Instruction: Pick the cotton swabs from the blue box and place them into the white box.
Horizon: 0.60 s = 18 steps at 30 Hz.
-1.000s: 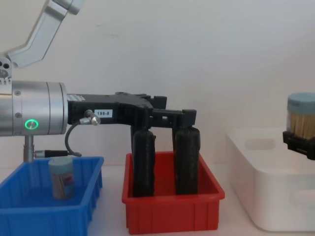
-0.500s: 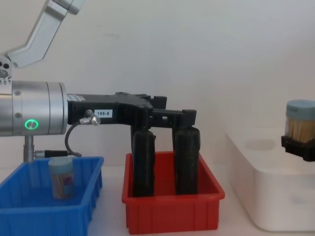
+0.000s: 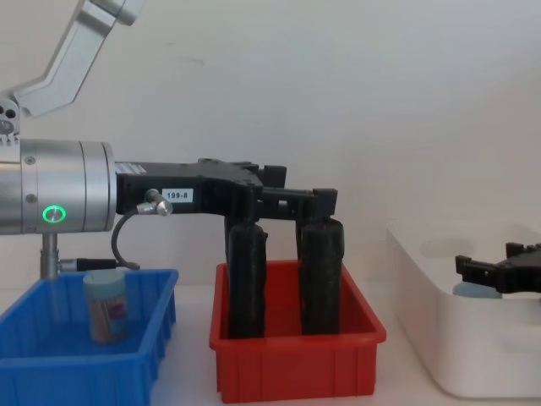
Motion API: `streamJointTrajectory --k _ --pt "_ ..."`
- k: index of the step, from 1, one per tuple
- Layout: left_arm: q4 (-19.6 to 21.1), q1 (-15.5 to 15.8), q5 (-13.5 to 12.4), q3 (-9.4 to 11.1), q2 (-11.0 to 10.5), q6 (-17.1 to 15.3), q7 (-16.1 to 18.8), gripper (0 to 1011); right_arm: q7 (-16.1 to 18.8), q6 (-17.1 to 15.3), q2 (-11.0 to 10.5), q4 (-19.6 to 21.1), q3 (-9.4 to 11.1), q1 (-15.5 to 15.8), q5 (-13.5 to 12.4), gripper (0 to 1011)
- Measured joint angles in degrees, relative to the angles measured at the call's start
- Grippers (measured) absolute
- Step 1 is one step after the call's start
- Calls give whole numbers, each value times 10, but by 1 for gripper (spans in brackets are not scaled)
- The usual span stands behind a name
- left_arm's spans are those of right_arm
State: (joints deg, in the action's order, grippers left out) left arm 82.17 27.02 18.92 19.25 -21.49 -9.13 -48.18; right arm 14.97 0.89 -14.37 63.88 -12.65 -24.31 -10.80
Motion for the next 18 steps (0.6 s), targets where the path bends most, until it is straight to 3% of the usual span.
streamJointTrajectory --k 4,8,18 --pt "0 0 0 0 0 0 0 1004 4 2 3 -13 -1 -8 0 925" --pt "0 0 0 0 0 0 0 1004 6 6 5 -22 -2 -14 1 1001" --pt "0 0 0 0 0 0 0 1004 4 25 6 -24 0 -17 0 1001"
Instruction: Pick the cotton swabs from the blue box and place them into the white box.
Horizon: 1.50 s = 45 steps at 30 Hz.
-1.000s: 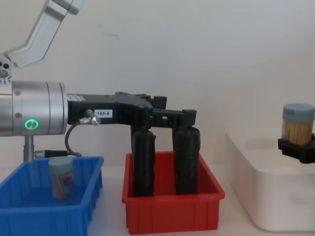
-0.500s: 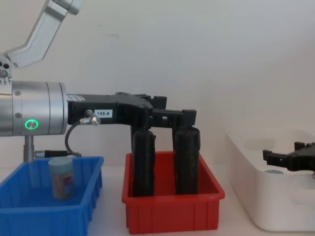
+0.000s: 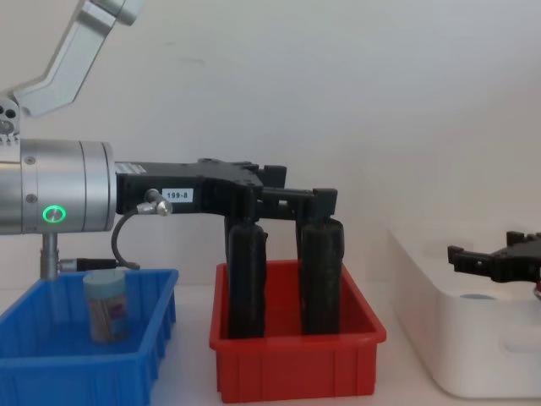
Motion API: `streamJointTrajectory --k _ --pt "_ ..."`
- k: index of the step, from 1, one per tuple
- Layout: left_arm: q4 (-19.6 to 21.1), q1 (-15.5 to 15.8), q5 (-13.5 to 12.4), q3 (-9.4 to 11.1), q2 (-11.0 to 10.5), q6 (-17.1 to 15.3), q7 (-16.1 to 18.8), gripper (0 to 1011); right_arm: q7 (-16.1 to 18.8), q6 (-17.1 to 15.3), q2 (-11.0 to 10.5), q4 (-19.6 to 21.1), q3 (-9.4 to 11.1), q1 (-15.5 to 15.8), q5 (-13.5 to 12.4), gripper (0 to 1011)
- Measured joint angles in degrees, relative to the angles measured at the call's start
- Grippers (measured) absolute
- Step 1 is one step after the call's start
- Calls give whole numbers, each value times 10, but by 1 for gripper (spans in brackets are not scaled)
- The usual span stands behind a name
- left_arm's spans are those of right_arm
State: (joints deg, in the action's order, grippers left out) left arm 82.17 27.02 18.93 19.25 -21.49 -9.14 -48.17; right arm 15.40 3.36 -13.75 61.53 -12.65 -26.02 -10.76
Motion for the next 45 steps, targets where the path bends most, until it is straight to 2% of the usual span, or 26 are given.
streamJointTrajectory --k 9,14,21,45 --pt "0 0 0 0 0 0 0 1004 -14 16 -8 45 5 22 -6 1001" --pt "0 0 0 0 0 0 0 1004 -23 19 -14 79 8 39 -9 1001" --pt "0 0 0 0 0 0 0 1004 -31 21 -20 108 11 53 -12 1001" --pt "0 0 0 0 0 0 0 1004 -39 23 -25 140 14 69 -16 1001"
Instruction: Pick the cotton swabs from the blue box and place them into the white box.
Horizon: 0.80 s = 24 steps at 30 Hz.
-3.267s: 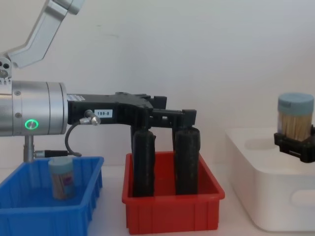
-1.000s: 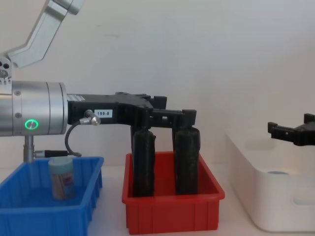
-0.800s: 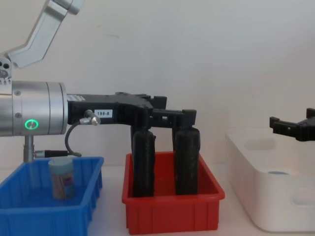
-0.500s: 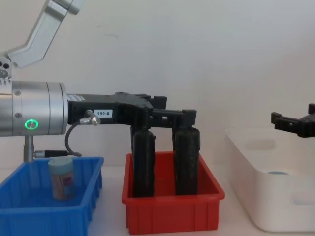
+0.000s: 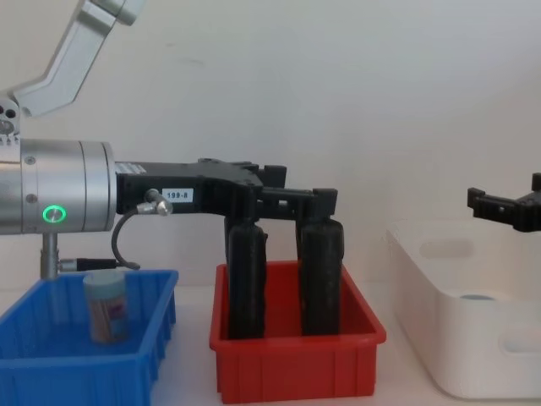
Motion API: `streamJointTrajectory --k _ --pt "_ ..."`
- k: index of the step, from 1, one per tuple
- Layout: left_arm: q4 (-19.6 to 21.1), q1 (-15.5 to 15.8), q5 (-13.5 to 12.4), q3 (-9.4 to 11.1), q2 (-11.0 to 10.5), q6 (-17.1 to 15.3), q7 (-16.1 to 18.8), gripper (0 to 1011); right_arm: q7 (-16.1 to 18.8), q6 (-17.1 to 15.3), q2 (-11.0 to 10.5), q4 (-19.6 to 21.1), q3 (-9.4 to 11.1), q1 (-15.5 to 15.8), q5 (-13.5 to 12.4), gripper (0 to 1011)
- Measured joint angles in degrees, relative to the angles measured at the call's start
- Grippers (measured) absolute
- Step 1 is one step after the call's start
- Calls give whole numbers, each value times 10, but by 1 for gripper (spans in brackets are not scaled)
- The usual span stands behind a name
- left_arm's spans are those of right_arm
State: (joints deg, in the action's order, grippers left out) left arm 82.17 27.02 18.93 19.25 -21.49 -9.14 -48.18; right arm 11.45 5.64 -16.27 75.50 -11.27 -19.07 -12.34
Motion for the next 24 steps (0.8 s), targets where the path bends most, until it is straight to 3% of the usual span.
streamJointTrajectory --k 13,24 --pt "6 -8 -4 4 0 4 26 1004 -8 -7 -3 27 -1 21 -4 1001" --pt "25 -31 -17 16 -1 19 110 1004 -31 -30 -13 104 -7 81 -17 1001"
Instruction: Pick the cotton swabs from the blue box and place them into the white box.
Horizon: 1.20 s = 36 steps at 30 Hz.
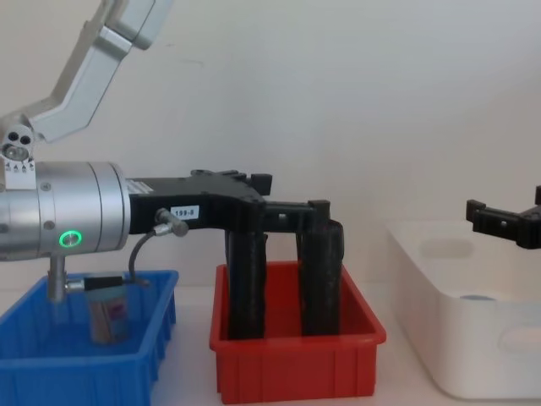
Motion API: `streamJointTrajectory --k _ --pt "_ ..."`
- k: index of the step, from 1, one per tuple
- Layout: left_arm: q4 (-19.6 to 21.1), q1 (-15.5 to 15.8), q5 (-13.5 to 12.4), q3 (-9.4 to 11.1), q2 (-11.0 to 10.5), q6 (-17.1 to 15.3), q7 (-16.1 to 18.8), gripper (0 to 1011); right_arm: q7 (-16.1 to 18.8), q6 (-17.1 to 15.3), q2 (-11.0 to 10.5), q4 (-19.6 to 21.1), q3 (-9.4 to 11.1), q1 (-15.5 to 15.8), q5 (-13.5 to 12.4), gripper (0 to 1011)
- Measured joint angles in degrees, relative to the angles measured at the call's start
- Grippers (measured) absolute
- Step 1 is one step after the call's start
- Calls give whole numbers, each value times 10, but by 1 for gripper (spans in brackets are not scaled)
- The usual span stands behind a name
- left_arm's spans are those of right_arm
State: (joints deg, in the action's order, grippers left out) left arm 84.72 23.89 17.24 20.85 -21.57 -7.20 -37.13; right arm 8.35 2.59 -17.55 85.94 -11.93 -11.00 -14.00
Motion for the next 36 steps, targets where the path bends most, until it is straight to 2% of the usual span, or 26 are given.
streamJointTrajectory --k 22,36 --pt "39 -47 -26 24 -2 29 166 1004 -42 -42 -17 142 -10 110 -23 1001" --pt "63 -77 -43 39 -3 48 270 1004 -45 -46 -18 153 -10 118 -25 1001"
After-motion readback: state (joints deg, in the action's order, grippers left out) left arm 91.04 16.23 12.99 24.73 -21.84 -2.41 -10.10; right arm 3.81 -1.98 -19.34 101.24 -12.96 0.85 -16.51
